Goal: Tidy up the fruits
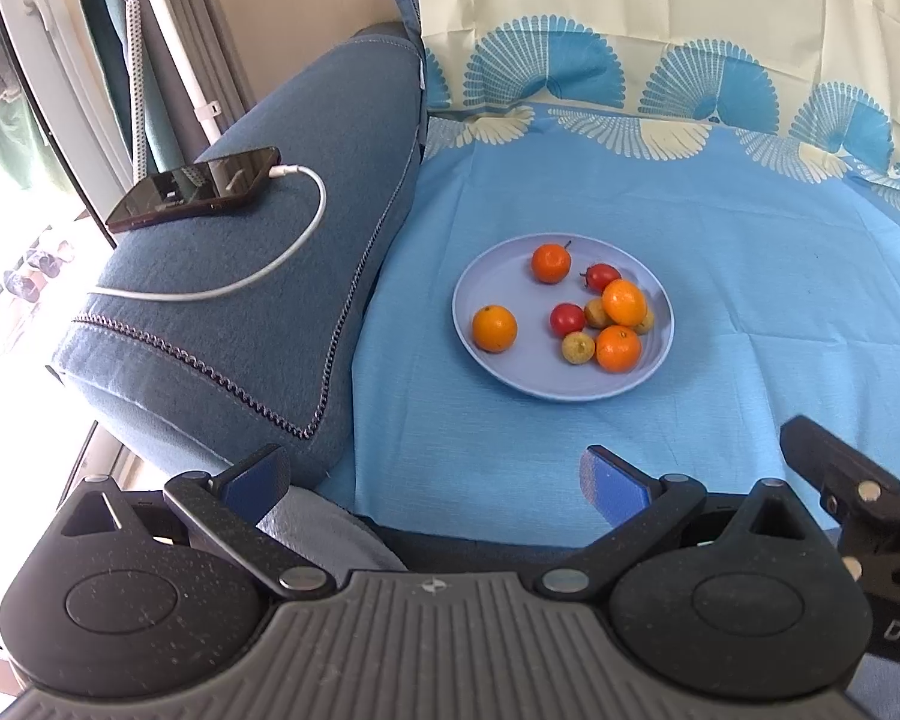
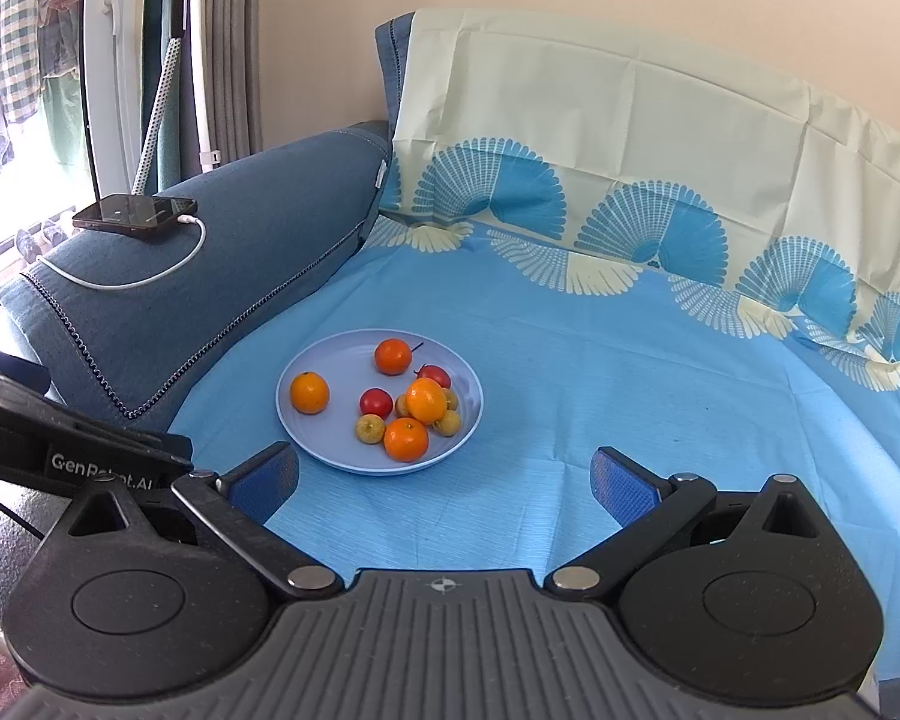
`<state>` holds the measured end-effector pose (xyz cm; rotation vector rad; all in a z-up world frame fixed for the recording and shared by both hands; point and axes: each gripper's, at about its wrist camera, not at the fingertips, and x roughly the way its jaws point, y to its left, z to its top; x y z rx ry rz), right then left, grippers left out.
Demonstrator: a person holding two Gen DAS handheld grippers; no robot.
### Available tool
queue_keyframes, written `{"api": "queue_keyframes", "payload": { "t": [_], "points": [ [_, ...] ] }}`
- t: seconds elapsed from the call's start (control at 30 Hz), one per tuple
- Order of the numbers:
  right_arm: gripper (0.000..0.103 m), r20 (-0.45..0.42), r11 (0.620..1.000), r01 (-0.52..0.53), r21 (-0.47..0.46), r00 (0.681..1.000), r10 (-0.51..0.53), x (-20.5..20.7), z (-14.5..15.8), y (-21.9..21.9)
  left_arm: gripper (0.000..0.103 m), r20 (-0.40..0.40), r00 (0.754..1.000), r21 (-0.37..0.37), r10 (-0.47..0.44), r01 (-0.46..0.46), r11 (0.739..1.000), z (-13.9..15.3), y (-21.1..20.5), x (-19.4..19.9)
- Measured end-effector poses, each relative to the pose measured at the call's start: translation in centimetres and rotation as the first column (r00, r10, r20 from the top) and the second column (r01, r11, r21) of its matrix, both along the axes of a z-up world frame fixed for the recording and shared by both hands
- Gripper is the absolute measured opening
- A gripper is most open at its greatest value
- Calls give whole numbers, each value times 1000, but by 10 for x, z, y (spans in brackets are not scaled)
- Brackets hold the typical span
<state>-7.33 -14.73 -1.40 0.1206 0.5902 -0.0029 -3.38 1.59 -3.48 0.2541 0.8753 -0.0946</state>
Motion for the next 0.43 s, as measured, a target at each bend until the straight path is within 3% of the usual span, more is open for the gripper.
{"api": "queue_keyframes", "payload": {
  "t": [0.43],
  "points": [
    [102, 1, 1000, 18, 17, 1000, -18, 5, 1, -6, 103, -16, 1000, -2, 5, -5, 1000, -1, -2, 8]
  ]
}}
